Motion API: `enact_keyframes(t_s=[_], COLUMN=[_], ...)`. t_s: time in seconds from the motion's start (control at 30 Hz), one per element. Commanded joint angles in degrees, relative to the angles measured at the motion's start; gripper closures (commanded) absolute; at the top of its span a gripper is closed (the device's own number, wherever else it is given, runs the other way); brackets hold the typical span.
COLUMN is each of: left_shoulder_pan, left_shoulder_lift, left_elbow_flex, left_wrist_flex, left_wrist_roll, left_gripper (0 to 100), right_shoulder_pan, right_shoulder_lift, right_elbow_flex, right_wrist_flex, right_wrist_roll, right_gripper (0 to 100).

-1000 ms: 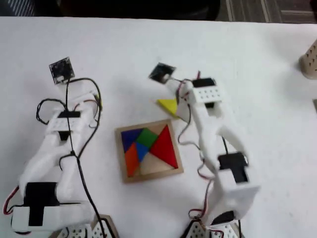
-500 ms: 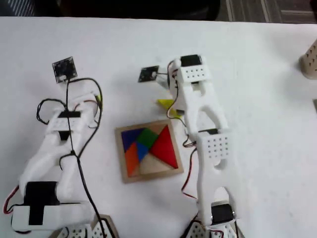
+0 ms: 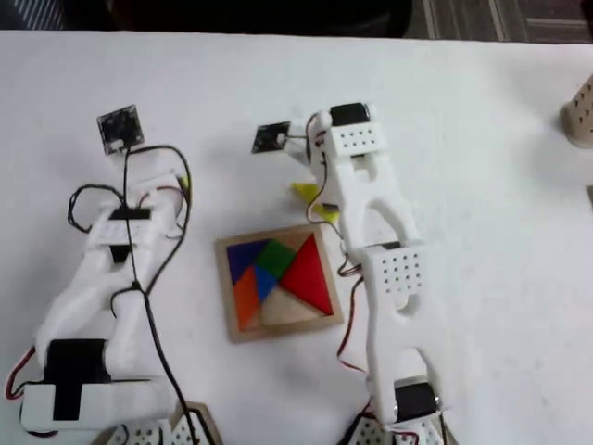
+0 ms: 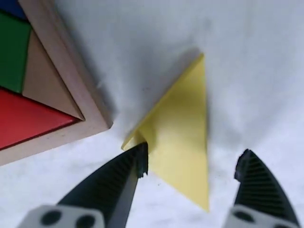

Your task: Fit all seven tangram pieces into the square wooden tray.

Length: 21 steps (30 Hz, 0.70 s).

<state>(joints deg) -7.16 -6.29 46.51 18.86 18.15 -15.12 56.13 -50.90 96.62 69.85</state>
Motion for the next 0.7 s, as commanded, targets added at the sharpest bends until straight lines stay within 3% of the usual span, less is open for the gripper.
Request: enact_keyframes(t_s=[0.0, 0.2, 0.33, 0.57, 0.67], left_shoulder_pan=[-0.5, 0.1, 0.1, 0.0, 0.0], left_shoulder_lift=[-0.2, -0.2, -0.2, -0.2, -0.2], left_elbow_flex=[-3.7, -3.6, -3.6, -3.5, -3.5], left_wrist_flex=[-1.5, -1.6, -1.6, -1.6, -1.6], left_wrist_roll=[-0.8, -0.8, -0.8, -0.8, -0.8], left_gripper=[92, 92, 92, 92, 92], right_shoulder_pan=[1.7, 3.6, 4.1, 6.6, 7.0], right_shoulder_lift=[-3.0, -10.9, -19.1, -37.9, -47.8], right_elbow_flex=[6.2, 19.1, 30.5, 56.0, 65.8], right_wrist_flex=[1.9, 1.7, 0.5, -11.1, -17.2], right_wrist_roll=[-0.6, 1.8, 2.1, 1.4, -6.9], right_gripper=[72.8, 92.2, 90.9, 90.4, 90.5])
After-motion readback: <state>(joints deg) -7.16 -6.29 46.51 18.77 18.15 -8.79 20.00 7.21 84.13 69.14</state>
